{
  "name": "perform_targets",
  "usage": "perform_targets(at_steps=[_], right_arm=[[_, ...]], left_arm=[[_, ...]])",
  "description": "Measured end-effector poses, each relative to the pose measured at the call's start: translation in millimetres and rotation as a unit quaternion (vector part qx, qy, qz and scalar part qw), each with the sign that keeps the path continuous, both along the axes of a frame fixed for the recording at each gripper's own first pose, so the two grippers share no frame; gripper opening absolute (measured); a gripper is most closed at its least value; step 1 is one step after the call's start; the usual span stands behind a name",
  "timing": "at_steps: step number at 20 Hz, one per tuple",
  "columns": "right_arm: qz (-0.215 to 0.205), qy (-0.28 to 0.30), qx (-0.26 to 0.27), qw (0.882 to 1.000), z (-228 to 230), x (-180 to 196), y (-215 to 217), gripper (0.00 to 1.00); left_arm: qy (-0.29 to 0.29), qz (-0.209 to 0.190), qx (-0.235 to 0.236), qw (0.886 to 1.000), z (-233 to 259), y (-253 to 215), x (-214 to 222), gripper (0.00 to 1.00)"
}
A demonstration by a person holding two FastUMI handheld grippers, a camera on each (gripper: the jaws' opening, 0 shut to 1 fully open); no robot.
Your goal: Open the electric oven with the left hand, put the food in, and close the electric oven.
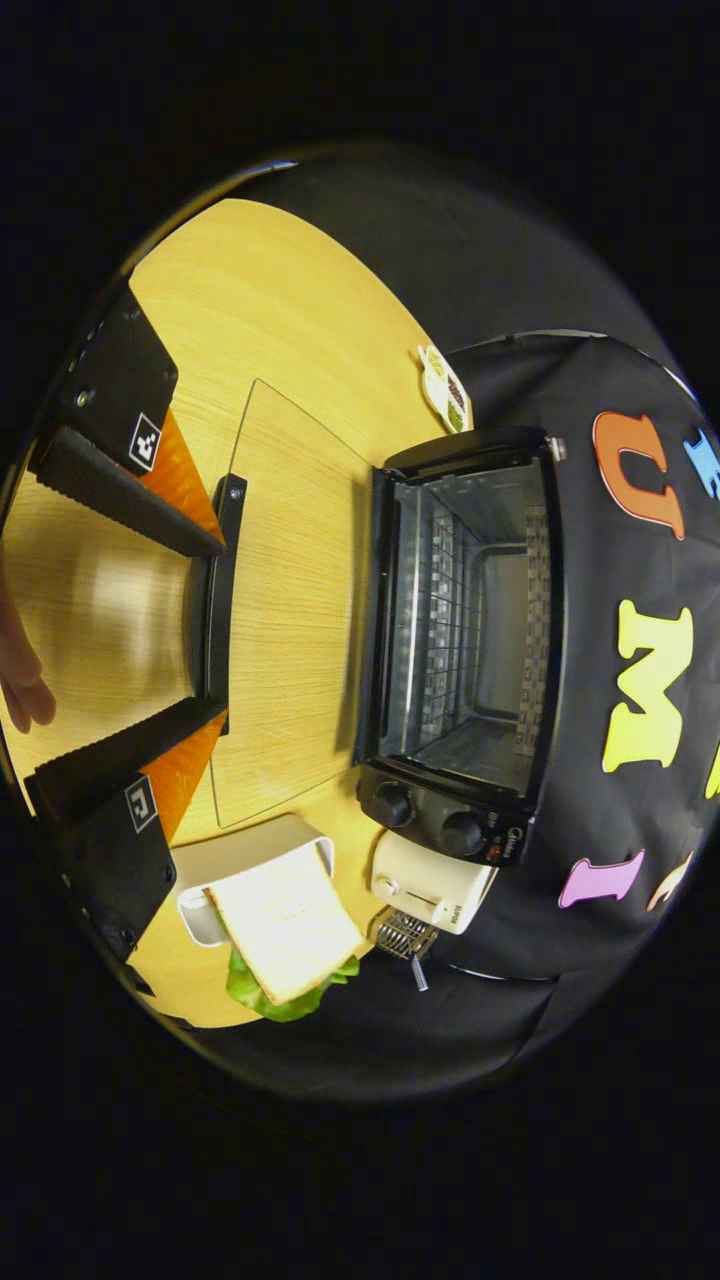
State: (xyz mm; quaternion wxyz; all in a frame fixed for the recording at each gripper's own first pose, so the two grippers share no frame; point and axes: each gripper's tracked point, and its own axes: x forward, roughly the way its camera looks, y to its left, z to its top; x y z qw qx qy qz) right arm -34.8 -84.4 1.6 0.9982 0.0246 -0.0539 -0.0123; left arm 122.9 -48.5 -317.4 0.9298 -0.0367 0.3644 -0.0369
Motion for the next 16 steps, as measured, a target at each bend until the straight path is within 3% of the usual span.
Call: perform_targets(at_steps=[6,13,14,15,16], right_arm=[[-0.005,0.022,0.002,1.000,-13.2,9.8,1.9,1.00],[0.016,0.087,0.020,0.996,-43.8,47.5,6.1,1.00],[0.021,0.098,0.022,0.995,-48.3,56.3,8.2,0.93],[0.026,0.112,0.024,0.993,-53.0,66.0,9.9,1.00],[0.031,0.127,0.025,0.991,-59.2,77.3,13.6,1.00]], left_arm=[[-0.036,0.005,-0.010,0.999,14.2,4.2,1.1,0.94],[-0.136,-0.024,-0.042,0.990,110.8,-3.0,-19.1,0.93],[-0.154,-0.028,-0.040,0.987,126.2,-3.1,-23.2,0.92],[-0.172,-0.029,-0.039,0.984,142.1,-0.9,-27.7,0.93],[-0.190,-0.031,-0.038,0.981,157.1,1.3,-31.5,0.93]])
